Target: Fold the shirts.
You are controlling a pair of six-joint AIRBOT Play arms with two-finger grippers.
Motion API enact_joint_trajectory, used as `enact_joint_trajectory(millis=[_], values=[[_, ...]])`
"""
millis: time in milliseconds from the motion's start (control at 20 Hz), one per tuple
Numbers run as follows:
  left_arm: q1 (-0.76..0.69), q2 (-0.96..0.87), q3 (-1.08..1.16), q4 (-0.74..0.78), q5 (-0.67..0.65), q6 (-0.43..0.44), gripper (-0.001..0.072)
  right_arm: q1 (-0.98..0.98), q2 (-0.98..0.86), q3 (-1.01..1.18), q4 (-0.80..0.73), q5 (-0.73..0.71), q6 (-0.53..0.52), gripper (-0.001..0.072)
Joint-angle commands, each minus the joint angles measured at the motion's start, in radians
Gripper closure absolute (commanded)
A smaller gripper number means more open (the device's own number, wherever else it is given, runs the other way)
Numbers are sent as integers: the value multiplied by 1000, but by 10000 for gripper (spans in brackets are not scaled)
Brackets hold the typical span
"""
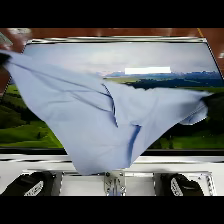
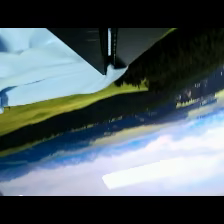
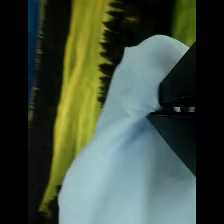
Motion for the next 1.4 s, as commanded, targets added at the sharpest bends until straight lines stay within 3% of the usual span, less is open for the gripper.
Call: enact_joint_trajectory(millis=[0, 250, 350, 550, 600, 650, 700, 1000, 1150, 1350], values=[[-1, 3, -276, 32, 38, -29, 668, 0, 1, -341, 8, -67, 13, 649], [-1, -76, -658, -100, 435, -81, 668, 0, -68, -655, 8, -593, 40, 649], [-3, -152, -724, -198, 541, -79, 667, 0, -167, -664, 51, -676, 93, 649], [-7, -300, -730, -277, 581, -65, 667, 0, -340, -663, 167, -671, 111, 639], [-7, -317, -730, -277, 580, -65, 667, -1, -356, -661, 161, -667, 102, 514], [-7, -322, -730, -277, 580, -65, 667, -13, -357, -652, 140, -660, 99, 175], [-7, -320, -730, -277, 579, -65, 667, -28, -352, -628, 116, -639, 86, 36], [-6, -314, -699, -275, 474, 11, 667, -189, -314, -328, -198, -472, 84, 38], [-6, -314, -699, -275, 455, 11, 667, -301, -364, -368, -168, -280, 61, 37], [-6, -314, -699, -276, 455, 11, 667, -355, -492, -536, 69, -231, 6, 36]])
